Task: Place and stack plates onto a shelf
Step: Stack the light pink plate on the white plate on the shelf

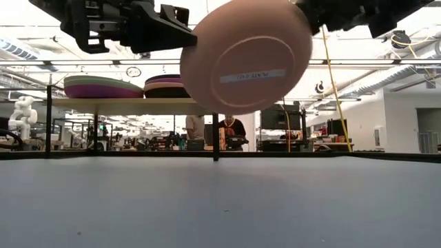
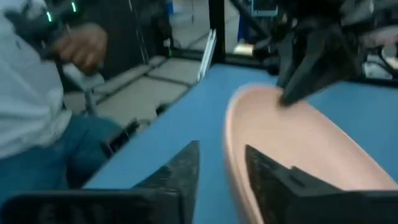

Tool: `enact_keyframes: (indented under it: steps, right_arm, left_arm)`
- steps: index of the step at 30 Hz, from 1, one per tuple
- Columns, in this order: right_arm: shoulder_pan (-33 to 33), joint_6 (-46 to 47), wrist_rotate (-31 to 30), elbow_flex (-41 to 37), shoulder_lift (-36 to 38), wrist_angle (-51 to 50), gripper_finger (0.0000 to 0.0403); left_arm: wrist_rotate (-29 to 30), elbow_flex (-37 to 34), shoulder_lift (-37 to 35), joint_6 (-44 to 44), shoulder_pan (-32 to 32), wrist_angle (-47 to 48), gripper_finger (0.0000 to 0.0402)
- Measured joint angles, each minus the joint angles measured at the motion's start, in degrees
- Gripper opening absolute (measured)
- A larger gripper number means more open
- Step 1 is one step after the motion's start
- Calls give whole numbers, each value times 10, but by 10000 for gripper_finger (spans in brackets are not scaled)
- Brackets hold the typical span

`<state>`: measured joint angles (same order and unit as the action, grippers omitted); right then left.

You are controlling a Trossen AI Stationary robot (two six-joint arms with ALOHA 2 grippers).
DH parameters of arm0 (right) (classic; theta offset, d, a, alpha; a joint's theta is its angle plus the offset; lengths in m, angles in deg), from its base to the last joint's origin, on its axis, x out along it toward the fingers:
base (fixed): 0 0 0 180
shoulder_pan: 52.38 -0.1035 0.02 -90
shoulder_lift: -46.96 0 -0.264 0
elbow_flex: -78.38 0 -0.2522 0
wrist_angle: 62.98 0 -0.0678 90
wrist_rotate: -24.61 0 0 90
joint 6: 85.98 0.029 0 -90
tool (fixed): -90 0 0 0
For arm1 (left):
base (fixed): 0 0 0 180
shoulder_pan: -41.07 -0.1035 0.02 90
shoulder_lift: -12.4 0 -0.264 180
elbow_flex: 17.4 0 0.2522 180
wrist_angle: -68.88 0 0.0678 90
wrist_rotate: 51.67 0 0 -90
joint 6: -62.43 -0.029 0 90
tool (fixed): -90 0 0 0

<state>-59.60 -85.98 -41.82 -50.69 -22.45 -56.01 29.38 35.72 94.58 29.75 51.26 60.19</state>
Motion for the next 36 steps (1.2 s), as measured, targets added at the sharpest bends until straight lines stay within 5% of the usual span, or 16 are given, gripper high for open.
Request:
enact_keyframes:
  steps: [11,21,30,36]
  right_arm:
    - [13,15,-150,0,19,84,237]
    - [12,-24,-310,0,142,15,235]
    - [12,-13,-428,0,200,-131,231]
    - [12,-7,-447,0,199,-154,231]
  left_arm:
    - [-16,0,0,7,1,-1,29]
    - [5,4,-25,36,4,33,10]
    - [99,73,-134,92,2,236,10]
    - [153,159,-203,117,0,376,10]
